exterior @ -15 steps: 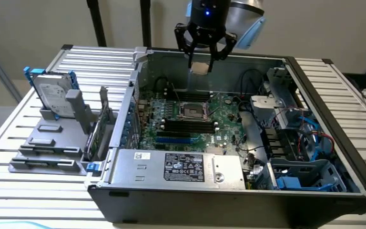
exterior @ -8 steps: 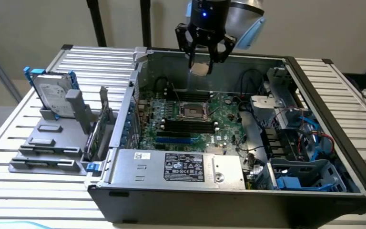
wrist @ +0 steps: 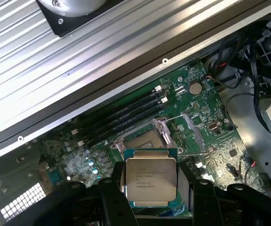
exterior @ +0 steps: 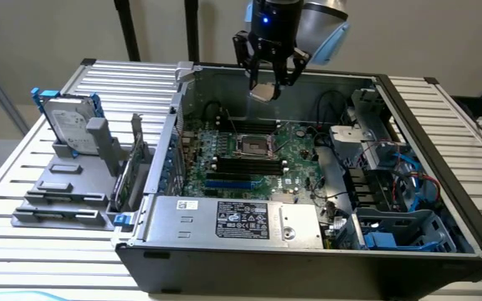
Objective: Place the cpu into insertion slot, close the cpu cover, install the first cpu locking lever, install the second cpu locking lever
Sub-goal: 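Place the cpu into insertion slot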
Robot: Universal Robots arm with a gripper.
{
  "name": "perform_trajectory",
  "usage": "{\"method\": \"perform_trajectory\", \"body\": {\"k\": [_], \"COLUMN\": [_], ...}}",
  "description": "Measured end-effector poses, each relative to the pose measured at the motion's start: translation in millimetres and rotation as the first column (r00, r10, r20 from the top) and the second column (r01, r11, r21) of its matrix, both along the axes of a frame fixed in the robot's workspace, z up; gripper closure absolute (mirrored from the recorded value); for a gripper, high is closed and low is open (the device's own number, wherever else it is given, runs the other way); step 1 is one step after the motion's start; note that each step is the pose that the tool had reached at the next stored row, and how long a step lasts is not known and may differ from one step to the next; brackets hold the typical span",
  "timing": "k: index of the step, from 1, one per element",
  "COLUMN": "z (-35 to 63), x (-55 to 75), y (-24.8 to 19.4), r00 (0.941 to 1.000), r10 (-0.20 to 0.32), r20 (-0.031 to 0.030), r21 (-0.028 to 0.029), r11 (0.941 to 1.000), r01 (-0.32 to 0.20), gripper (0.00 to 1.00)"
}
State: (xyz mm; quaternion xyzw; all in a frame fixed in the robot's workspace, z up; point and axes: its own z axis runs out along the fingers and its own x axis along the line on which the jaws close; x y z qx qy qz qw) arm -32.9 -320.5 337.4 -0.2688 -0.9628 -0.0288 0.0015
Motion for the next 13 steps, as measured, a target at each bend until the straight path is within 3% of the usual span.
{"method": "perform_trajectory", "body": {"k": [4, 7, 13], "z": [-1.3, -2.3, -3.8], "x": [0.0, 0.0, 0.0], "y": [0.0, 0.0, 0.0], "r00": [0.9974, 0.9919, 0.9722], "r10": [-0.072, -0.127, -0.234], "r20": [0.0, 0.0, 0.0], "r21": [0.0, 0.0, 0.0], "r11": [0.9974, 0.9919, 0.9722], "r01": [0.072, 0.127, 0.234], "gripper": [0.46, 0.46, 0.46]}}
